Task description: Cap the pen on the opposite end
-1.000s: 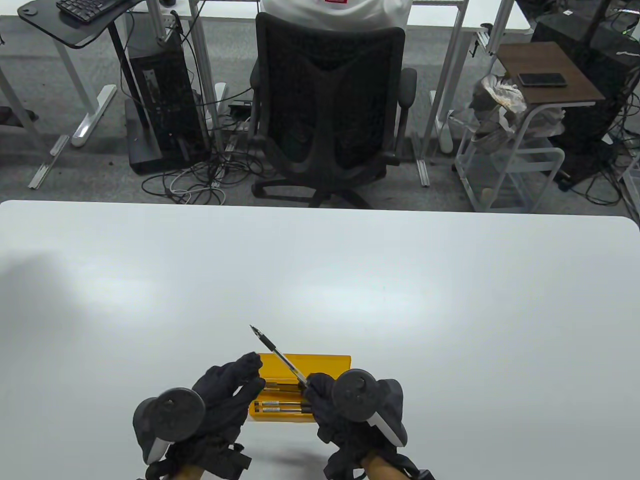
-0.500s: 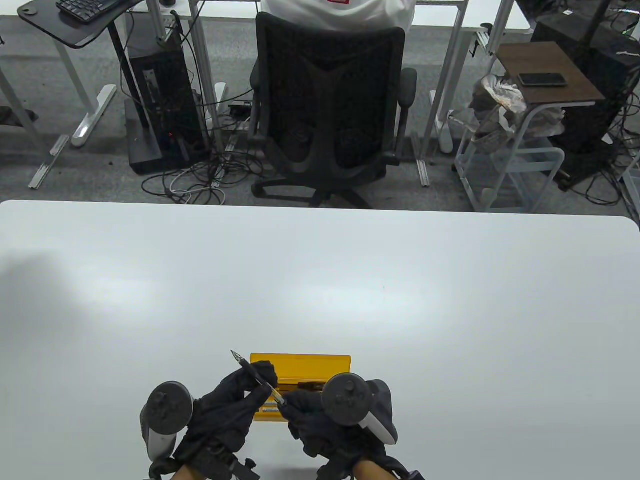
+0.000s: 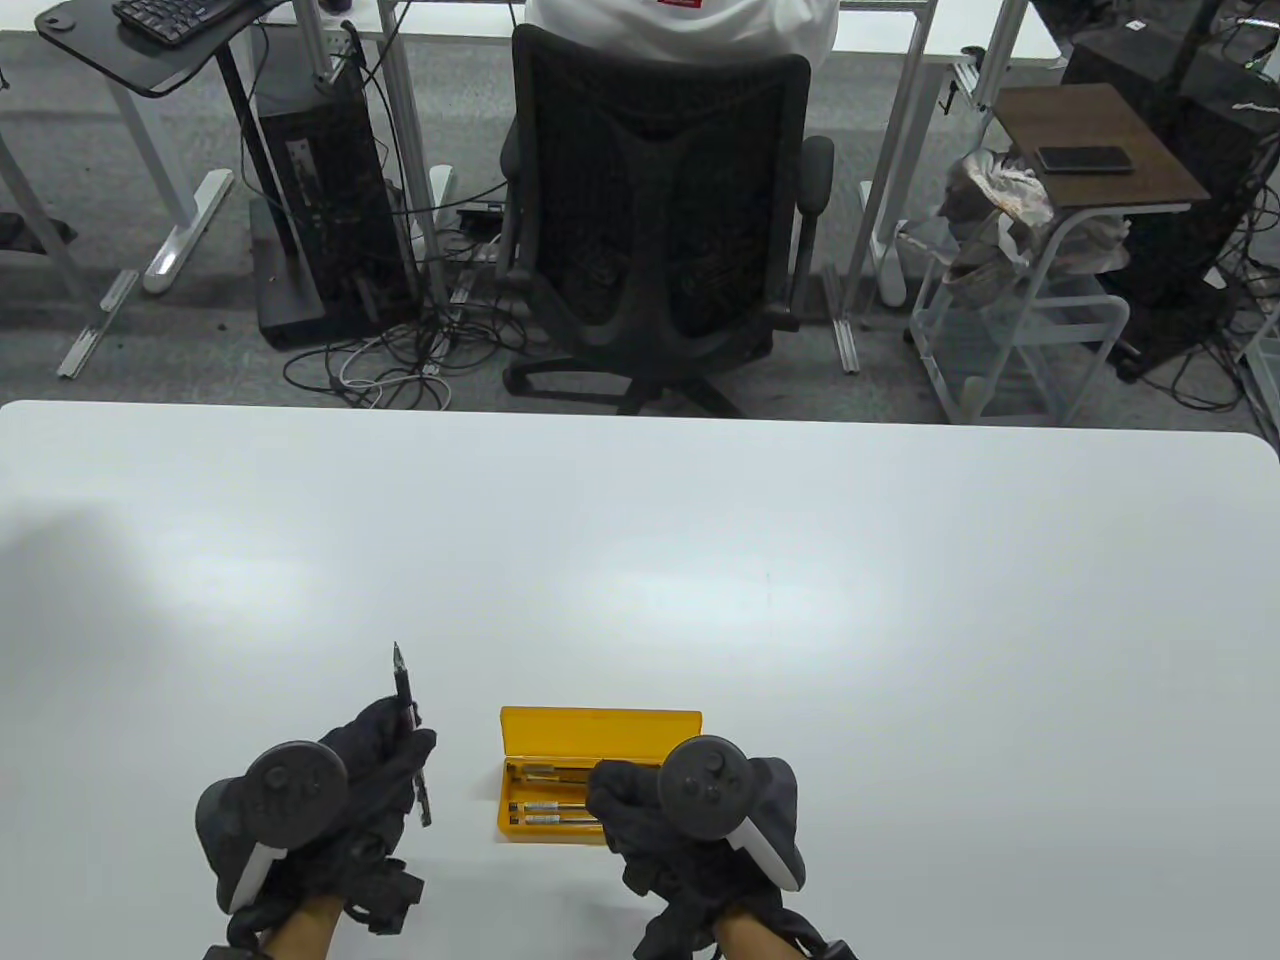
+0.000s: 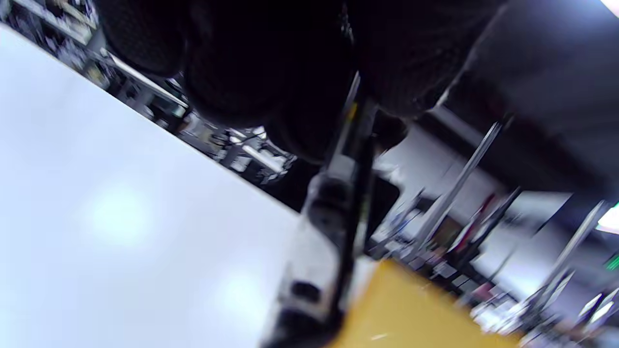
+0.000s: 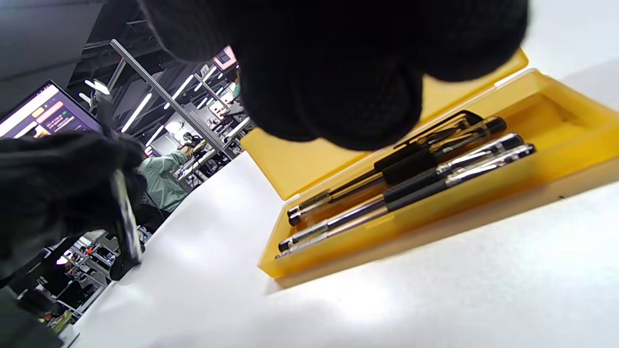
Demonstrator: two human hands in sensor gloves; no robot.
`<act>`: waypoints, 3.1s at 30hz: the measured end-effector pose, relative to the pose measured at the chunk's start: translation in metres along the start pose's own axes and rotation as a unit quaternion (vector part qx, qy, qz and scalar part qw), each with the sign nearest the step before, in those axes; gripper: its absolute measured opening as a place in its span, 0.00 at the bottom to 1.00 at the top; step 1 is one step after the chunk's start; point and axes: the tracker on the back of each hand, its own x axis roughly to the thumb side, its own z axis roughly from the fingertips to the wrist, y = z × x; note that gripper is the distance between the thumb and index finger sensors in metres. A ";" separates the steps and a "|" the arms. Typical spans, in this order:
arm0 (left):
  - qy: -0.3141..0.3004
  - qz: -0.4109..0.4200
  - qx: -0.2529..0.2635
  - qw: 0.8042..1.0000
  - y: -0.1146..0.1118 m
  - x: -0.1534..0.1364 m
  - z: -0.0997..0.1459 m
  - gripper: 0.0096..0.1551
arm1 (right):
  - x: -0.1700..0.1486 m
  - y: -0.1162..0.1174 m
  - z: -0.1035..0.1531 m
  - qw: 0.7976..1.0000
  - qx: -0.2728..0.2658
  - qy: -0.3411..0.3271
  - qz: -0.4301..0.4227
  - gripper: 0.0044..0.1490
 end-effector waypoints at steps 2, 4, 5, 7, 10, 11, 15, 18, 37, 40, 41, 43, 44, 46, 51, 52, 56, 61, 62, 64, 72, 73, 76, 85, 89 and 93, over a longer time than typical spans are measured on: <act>0.028 -0.083 -0.048 0.995 -0.010 -0.003 -0.006 0.30 | 0.000 0.002 0.000 1.000 0.006 -0.001 0.012 0.33; 0.068 -0.136 -0.109 0.982 -0.022 -0.007 -0.012 0.30 | 0.001 0.002 0.000 1.000 0.006 -0.001 0.019 0.33; 0.076 -0.147 -0.115 0.980 -0.027 -0.009 -0.014 0.31 | 0.000 0.002 0.000 1.000 0.006 -0.001 0.020 0.33; 0.094 -0.180 -0.139 0.969 -0.038 -0.012 -0.018 0.31 | 0.000 0.002 -0.001 1.000 0.008 -0.001 0.017 0.33; 0.096 -0.216 -0.154 0.959 -0.049 -0.013 -0.021 0.31 | -0.001 0.003 -0.001 1.000 0.012 0.001 0.018 0.33; 0.099 -0.230 -0.159 0.955 -0.053 -0.013 -0.021 0.32 | -0.001 0.003 -0.001 1.000 0.013 0.001 0.019 0.33; 0.102 -0.264 -0.160 0.946 -0.060 -0.009 -0.021 0.32 | -0.001 0.003 -0.001 1.000 0.016 -0.001 0.020 0.33; 0.096 -0.275 -0.162 0.943 -0.062 -0.006 -0.021 0.32 | -0.001 0.003 -0.001 1.000 0.013 -0.002 0.017 0.32; 0.103 -0.277 -0.168 0.940 -0.061 -0.005 -0.020 0.35 | -0.002 0.002 -0.002 1.000 0.012 0.001 0.015 0.33; 0.104 -0.275 -0.172 0.940 -0.061 -0.005 -0.020 0.36 | -0.003 0.002 -0.002 1.000 0.012 0.004 0.018 0.34; 0.105 -0.273 -0.174 0.940 -0.061 -0.005 -0.020 0.36 | -0.004 0.001 -0.002 1.000 0.011 0.005 0.024 0.34; 0.112 -0.270 -0.183 0.939 -0.058 -0.003 -0.020 0.37 | -0.004 0.000 -0.002 0.999 0.005 0.008 0.034 0.34; 0.114 -0.270 -0.184 0.938 -0.056 -0.002 -0.020 0.38 | -0.004 -0.001 -0.002 0.999 0.002 0.011 0.037 0.34; 0.112 -0.266 -0.171 0.942 -0.048 0.002 -0.020 0.39 | -0.005 -0.004 -0.002 0.999 -0.010 0.019 0.043 0.35; 0.071 -0.227 -0.107 0.965 -0.028 0.022 -0.014 0.39 | -0.007 -0.014 -0.002 0.995 -0.048 0.034 0.086 0.35; 0.058 -0.216 -0.095 0.970 -0.027 0.027 -0.012 0.38 | -0.007 -0.015 -0.003 0.993 -0.054 0.037 0.096 0.35; -0.052 -0.147 -0.084 0.984 -0.039 0.054 -0.002 0.37 | -0.007 -0.018 -0.007 0.984 -0.066 0.055 0.158 0.34; -0.145 -0.236 -0.097 0.956 -0.072 0.076 0.003 0.40 | -0.008 -0.008 -0.016 0.970 -0.043 0.068 0.231 0.31; -0.168 -0.266 -0.104 0.943 -0.078 0.078 0.003 0.39 | -0.008 -0.005 -0.019 0.967 -0.033 0.070 0.242 0.30; -0.174 -0.287 -0.118 0.935 -0.089 0.078 0.003 0.39 | -0.009 0.000 -0.024 0.963 -0.020 0.067 0.261 0.29; -0.135 -0.271 -0.178 0.936 -0.099 0.068 -0.002 0.42 | -0.008 0.027 -0.038 0.931 0.030 0.061 0.358 0.31; -0.133 -0.263 -0.180 0.938 -0.099 0.067 -0.001 0.43 | -0.010 0.031 -0.040 0.928 0.042 0.063 0.365 0.32; -0.130 -0.258 -0.180 0.940 -0.100 0.068 -0.001 0.43 | -0.009 0.036 -0.039 0.926 0.055 0.053 0.370 0.33; -0.121 -0.249 -0.186 0.943 -0.099 0.067 -0.001 0.44 | -0.005 0.046 -0.035 0.904 0.116 0.060 0.406 0.36; -0.120 -0.249 -0.185 0.943 -0.099 0.067 -0.002 0.44 | -0.010 0.044 -0.035 0.923 0.081 0.057 0.373 0.31; -0.119 -0.244 -0.185 0.944 -0.100 0.066 -0.002 0.44 | -0.015 0.036 -0.031 0.940 0.037 0.060 0.334 0.30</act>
